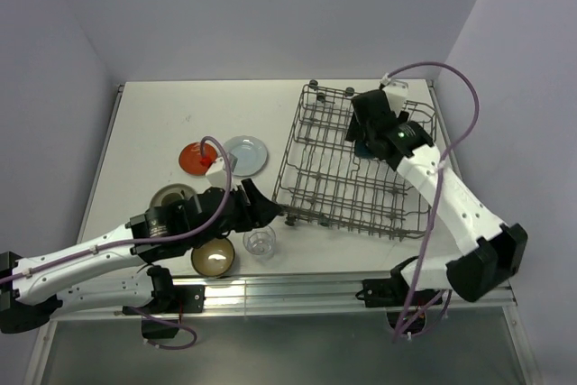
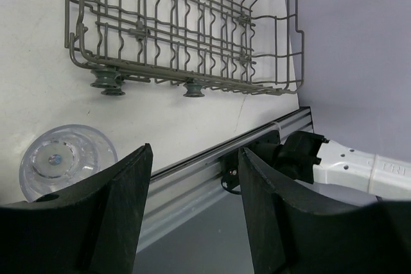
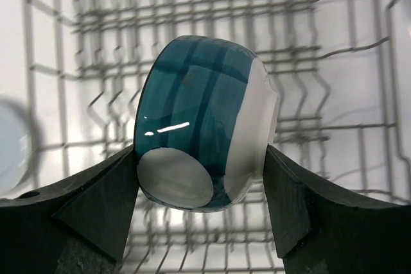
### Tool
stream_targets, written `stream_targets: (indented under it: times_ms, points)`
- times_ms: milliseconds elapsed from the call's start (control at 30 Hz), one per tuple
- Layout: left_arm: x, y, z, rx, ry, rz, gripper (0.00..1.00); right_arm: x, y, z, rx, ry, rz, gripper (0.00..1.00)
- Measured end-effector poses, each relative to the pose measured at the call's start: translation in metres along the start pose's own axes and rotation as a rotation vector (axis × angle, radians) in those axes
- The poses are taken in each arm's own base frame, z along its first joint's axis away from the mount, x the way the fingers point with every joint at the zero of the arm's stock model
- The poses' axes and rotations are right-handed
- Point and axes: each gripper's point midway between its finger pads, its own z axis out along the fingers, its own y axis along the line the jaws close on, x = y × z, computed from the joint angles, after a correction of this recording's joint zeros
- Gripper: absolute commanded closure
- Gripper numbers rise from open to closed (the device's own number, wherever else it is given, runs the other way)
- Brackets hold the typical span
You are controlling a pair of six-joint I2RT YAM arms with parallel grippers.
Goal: Load the mixed dishes into the dish rack
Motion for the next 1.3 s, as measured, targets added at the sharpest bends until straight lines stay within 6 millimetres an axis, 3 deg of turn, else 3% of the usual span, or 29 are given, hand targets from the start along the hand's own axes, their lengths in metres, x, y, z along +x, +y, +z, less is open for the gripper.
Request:
stream_targets:
  times_ms: [300,433,600,733,1000,1300]
  points:
    - [-0.003,-0.003,-0.005,0.028,-0.003,0.021,0.39,-0.037,-0.019,0.054,0.228,-0.01,-0.096,1.0]
    - [-0.003,-0.006,-0.006,0.049,0.005,0.024,0.39,-0.031,-0.027,0.086,0.342,0.022,-0.167,1.0]
    - [0.001,-0.009,-0.005,0.068,0.021,0.037,0.39,-0.002,-0.043,0.131,0.467,0.109,-0.257,1.0]
    - [0.007,-0.004,-0.003,0.068,0.041,0.048,0.39,0.013,-0.06,0.151,0.544,0.156,-0.294,1.0]
    - [0.022,0.006,0.001,0.07,0.082,0.055,0.39,0.007,-0.079,0.18,0.654,0.167,-0.315,1.0]
    - [0.023,0.004,-0.002,0.082,0.092,0.053,0.39,-0.002,-0.069,0.213,0.697,0.155,-0.355,1.0]
